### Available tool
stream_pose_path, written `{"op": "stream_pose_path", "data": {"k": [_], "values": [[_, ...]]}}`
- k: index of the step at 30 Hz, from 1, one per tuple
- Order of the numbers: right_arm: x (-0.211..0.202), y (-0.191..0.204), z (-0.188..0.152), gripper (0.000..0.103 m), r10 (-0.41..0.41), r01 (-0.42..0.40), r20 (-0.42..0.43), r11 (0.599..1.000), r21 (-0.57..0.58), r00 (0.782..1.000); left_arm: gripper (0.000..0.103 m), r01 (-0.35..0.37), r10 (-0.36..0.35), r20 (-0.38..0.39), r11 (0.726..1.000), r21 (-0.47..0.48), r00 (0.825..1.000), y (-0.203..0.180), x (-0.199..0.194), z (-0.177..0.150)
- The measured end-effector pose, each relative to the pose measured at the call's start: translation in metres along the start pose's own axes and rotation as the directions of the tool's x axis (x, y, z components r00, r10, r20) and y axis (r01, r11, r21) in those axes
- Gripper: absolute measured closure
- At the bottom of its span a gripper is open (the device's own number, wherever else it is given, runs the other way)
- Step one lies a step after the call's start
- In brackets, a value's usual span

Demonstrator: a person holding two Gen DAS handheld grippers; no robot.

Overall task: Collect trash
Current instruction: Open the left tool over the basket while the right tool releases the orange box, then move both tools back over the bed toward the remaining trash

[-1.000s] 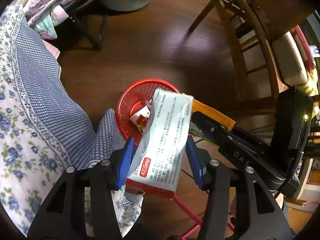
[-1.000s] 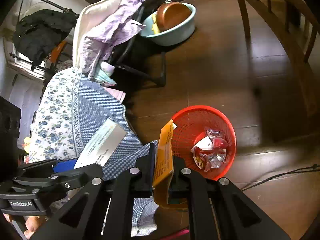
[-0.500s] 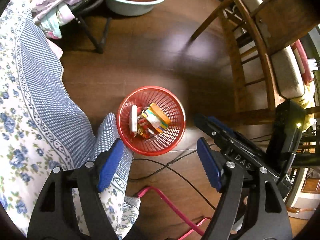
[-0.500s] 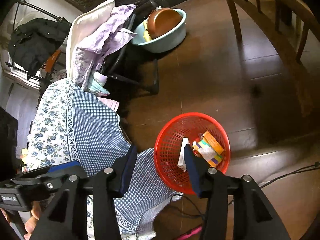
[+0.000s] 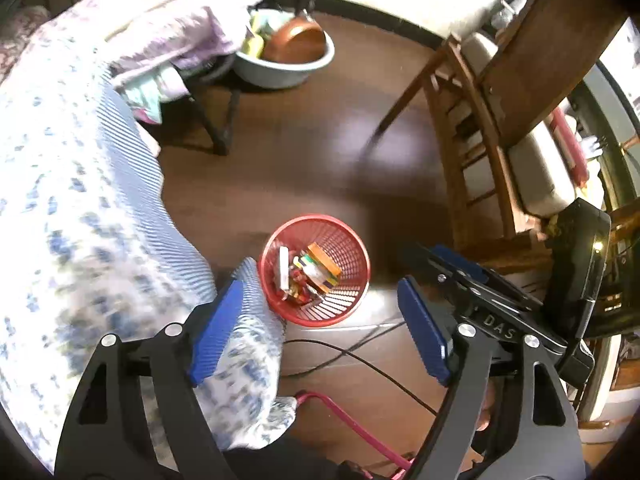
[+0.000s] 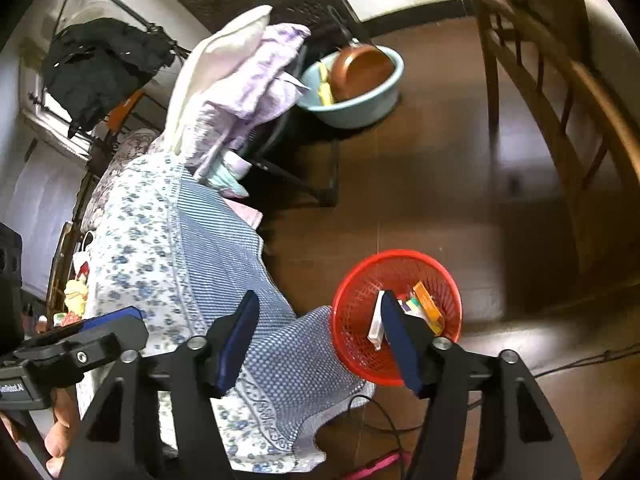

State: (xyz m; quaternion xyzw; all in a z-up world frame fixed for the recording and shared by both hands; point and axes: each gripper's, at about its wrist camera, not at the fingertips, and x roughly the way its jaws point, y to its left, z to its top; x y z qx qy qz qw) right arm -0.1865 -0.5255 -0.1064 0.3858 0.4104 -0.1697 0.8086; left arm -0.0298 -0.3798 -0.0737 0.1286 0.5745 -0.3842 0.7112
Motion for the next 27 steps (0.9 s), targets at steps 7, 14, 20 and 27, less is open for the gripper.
{"op": "stream_pose_path", "data": {"k": [7, 14, 20, 27], "values": [[-0.023, 0.054, 0.006, 0.028, 0.002, 0.001, 0.035, 0.997, -0.083, 0.999, 0.024, 0.004, 0.001, 0.08, 0.999, -0.053, 0.997, 0.031, -0.052, -0.018], [-0.038, 0.131, 0.002, 0.02, 0.021, -0.004, 0.069, 0.971, -0.239, 0.997, 0.024, -0.021, 0.037, 0.183, 0.996, -0.09, 0.982, 0.069, -0.105, -0.048], [-0.038, 0.191, -0.004, 0.016, 0.04, -0.016, 0.069, 0.947, -0.32, 0.997, 0.022, -0.046, 0.083, 0.239, 0.987, -0.157, 0.967, 0.114, -0.147, -0.072], [-0.025, 0.263, -0.017, 0.014, 0.065, -0.038, 0.052, 0.909, -0.416, 0.997, 0.019, -0.065, 0.143, 0.279, 0.96, -0.272, 0.95, 0.181, -0.18, -0.102]]}}
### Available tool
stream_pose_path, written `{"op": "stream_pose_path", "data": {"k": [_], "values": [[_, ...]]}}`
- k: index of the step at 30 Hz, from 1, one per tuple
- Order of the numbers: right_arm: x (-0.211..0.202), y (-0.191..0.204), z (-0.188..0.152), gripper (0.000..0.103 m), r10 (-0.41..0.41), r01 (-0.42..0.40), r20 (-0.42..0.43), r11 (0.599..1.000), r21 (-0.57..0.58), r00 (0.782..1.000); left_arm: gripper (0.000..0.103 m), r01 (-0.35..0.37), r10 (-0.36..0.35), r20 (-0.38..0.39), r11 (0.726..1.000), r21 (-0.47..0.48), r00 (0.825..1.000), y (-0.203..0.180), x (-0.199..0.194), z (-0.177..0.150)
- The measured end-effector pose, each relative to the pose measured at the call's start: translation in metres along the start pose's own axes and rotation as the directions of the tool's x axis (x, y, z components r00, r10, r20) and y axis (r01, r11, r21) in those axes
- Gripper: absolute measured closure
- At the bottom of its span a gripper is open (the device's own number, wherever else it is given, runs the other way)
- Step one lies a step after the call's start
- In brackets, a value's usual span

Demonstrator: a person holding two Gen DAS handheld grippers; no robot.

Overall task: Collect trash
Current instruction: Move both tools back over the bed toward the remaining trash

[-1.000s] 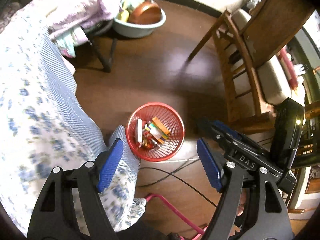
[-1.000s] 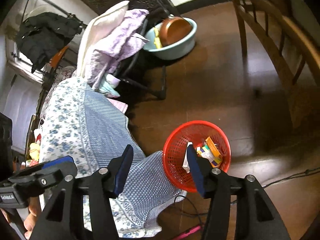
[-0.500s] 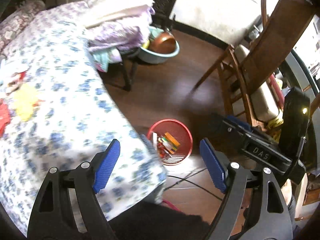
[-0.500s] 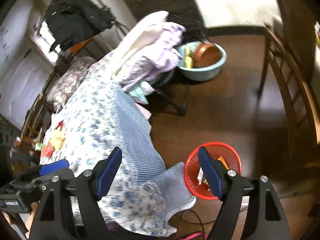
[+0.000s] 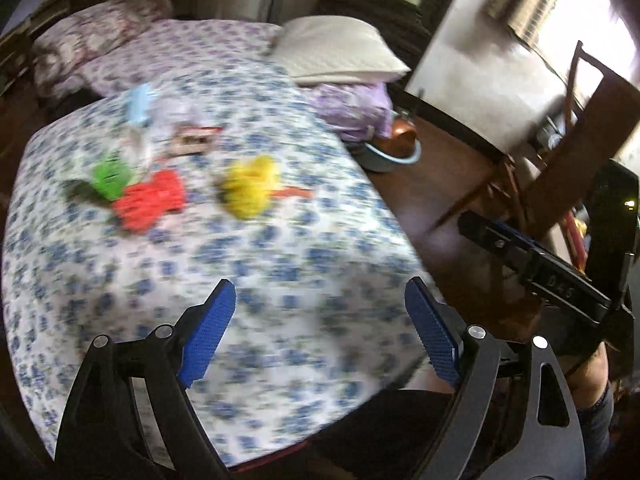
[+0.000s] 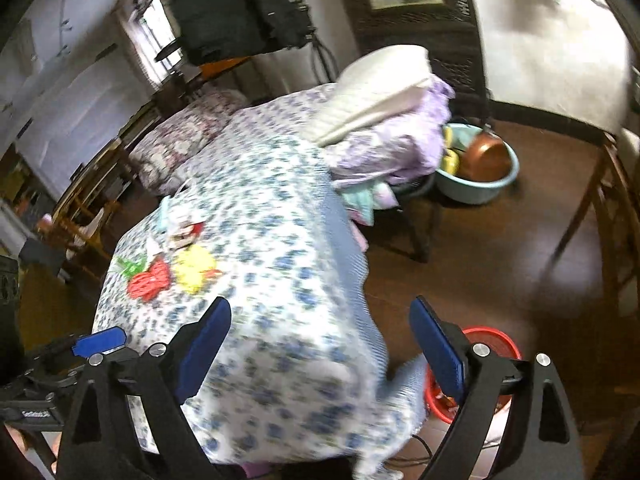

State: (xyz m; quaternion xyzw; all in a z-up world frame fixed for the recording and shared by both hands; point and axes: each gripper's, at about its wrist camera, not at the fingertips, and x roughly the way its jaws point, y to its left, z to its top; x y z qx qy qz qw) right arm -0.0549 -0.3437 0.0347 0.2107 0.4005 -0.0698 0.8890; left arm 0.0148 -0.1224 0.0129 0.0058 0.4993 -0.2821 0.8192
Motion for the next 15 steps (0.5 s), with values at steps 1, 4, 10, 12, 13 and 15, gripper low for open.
{"op": "stream_pose_path", "data": {"k": [1, 4, 10, 12, 13, 15], "values": [[0.005, 0.01, 0.002, 0.013, 0.011, -0.011, -0.004, 1.0, -0.009, 1.0, 0.019, -0.007, 0.007, 0.005, 1.0, -0.013, 1.0, 0.009, -0.002, -0.001], [0.017, 0.029, 0.005, 0.013, 0.012, -0.012, -0.018, 1.0, -0.009, 1.0, 0.019, -0.022, 0.023, 0.027, 0.998, -0.057, 0.999, 0.036, -0.007, -0.001], [0.052, 0.07, 0.015, 0.013, -0.006, 0.005, -0.041, 0.999, -0.032, 0.999, 0.019, -0.069, 0.081, 0.084, 0.989, -0.133, 0.993, 0.084, -0.017, 0.005], [0.06, 0.081, 0.018, 0.013, -0.001, -0.001, -0.04, 0.999, -0.037, 0.999, 0.019, -0.081, 0.099, 0.097, 0.982, -0.172, 0.99, 0.098, -0.021, 0.007], [0.063, 0.087, 0.02, 0.013, 0.002, -0.003, -0.039, 0.999, -0.044, 0.999, 0.019, -0.083, 0.104, 0.1, 0.977, -0.195, 0.99, 0.107, -0.023, 0.007], [0.071, 0.1, 0.021, 0.013, 0.004, -0.006, -0.035, 0.998, -0.06, 0.999, 0.019, -0.082, 0.108, 0.101, 0.968, -0.237, 0.989, 0.12, -0.025, 0.008]]}}
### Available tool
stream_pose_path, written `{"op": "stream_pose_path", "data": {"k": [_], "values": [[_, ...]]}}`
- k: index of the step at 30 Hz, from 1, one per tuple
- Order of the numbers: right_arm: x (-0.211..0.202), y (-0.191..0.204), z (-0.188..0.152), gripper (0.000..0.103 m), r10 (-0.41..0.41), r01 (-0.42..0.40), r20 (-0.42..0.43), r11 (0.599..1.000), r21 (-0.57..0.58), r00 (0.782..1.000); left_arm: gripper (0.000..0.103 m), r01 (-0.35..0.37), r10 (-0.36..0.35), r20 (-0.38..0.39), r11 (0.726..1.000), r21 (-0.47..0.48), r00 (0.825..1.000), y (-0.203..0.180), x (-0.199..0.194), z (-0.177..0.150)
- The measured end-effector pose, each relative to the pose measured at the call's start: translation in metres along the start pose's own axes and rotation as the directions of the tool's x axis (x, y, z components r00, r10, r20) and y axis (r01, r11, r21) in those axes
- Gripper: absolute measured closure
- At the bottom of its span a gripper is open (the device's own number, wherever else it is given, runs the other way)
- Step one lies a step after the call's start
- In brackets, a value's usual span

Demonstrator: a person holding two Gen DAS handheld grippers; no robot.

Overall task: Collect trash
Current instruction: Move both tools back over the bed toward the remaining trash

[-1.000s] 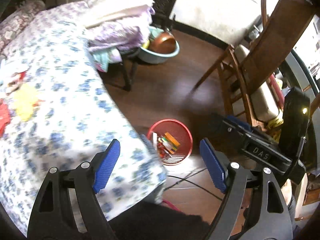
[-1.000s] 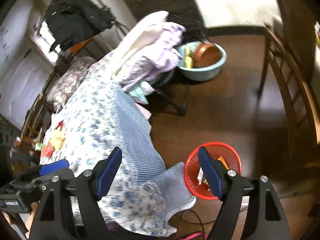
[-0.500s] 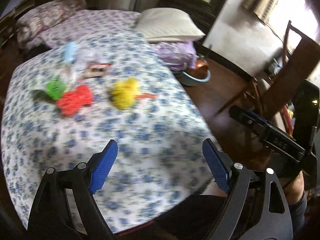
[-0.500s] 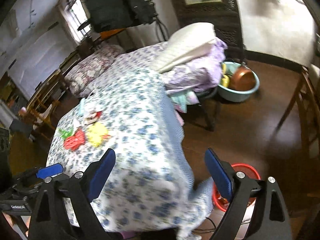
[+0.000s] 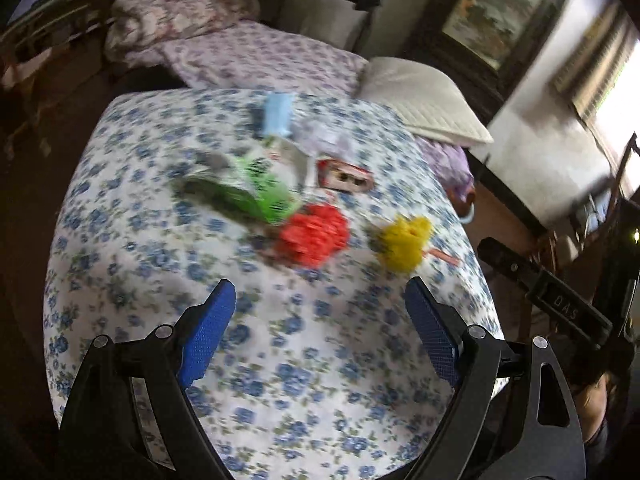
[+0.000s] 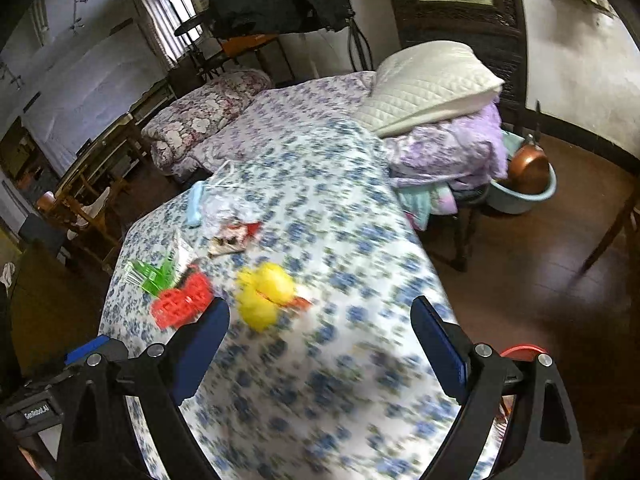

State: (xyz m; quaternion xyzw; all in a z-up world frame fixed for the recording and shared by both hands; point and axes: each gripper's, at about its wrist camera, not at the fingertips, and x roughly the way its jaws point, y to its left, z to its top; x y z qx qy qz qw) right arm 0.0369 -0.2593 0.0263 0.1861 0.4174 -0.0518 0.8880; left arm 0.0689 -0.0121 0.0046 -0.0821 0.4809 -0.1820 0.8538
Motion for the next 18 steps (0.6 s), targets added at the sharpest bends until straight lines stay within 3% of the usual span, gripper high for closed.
{"op": "stream_pose_path", "data": {"k": [9, 18], "values": [[0.031, 0.037, -0.002, 0.013, -0.009, 0.006, -0.027, 0.996, -0.087, 1.0, 0.019, -0.037, 0.037, -0.004, 0.996, -0.087, 0.999, 0.026, 0.001, 0.004], [0.04, 0.022, -0.009, 0.012, 0.015, -0.018, -0.055, 0.999, -0.038, 0.998, 0.019, -0.057, 0.056, -0.018, 0.995, -0.076, 0.998, 0.023, 0.009, 0.001]]}}
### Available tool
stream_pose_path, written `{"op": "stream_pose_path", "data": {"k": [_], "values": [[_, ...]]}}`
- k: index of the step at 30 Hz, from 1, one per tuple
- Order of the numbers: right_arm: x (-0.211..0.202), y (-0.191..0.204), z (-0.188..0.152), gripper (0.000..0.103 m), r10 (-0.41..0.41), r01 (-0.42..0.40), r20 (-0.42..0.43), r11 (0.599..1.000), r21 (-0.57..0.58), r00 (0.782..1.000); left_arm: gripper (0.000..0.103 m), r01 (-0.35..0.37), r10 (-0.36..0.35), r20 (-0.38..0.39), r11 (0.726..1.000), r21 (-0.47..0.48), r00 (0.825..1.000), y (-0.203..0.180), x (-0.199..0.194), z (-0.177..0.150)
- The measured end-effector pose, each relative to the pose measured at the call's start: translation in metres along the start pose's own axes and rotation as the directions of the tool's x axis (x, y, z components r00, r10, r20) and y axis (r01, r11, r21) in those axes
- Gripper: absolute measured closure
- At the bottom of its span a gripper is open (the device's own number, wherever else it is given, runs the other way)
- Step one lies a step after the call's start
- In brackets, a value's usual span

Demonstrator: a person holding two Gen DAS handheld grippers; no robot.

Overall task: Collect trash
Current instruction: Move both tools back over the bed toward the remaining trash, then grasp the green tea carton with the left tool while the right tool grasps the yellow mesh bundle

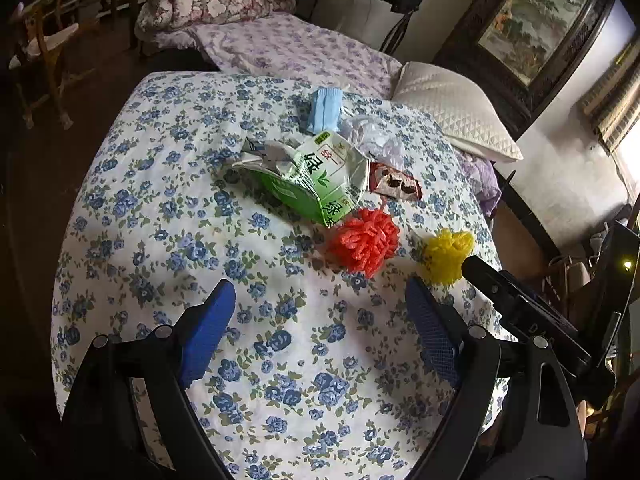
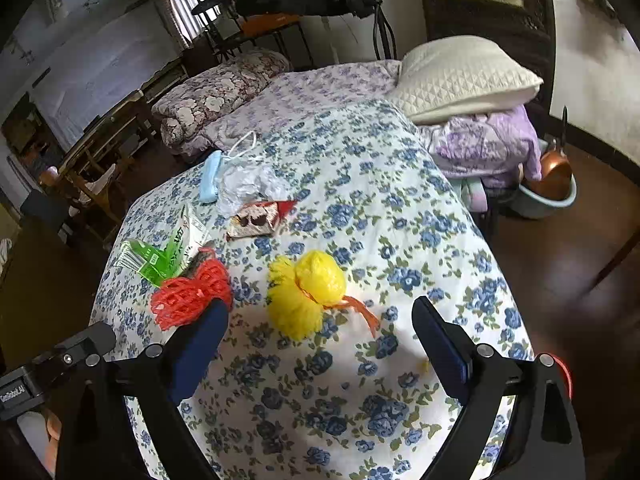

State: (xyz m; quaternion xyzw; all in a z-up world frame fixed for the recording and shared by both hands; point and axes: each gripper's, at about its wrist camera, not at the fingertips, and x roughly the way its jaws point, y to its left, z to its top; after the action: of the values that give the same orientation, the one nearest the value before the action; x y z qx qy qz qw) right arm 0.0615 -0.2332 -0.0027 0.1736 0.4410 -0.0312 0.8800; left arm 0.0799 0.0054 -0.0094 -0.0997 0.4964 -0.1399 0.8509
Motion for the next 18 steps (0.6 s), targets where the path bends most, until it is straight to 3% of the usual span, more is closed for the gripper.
{"op": "stream_pose_path", "data": {"k": [11, 16, 18], "values": [[0.0, 0.01, 0.0, 0.012, -0.01, 0.011, 0.017, 0.998, -0.056, 1.0, 0.016, -0.012, 0.012, -0.005, 1.0, -0.016, 1.0, 0.005, 0.002, 0.001], [0.001, 0.023, 0.005, 0.012, -0.049, 0.053, 0.031, 0.99, -0.132, 0.998, 0.016, -0.099, 0.099, 0.055, 0.995, -0.008, 0.994, 0.011, -0.005, 0.004], [0.001, 0.028, 0.006, 0.012, -0.045, 0.05, 0.03, 0.986, -0.157, 0.999, 0.016, -0.094, 0.095, 0.056, 0.995, -0.01, 0.994, 0.013, -0.005, 0.006]]}}
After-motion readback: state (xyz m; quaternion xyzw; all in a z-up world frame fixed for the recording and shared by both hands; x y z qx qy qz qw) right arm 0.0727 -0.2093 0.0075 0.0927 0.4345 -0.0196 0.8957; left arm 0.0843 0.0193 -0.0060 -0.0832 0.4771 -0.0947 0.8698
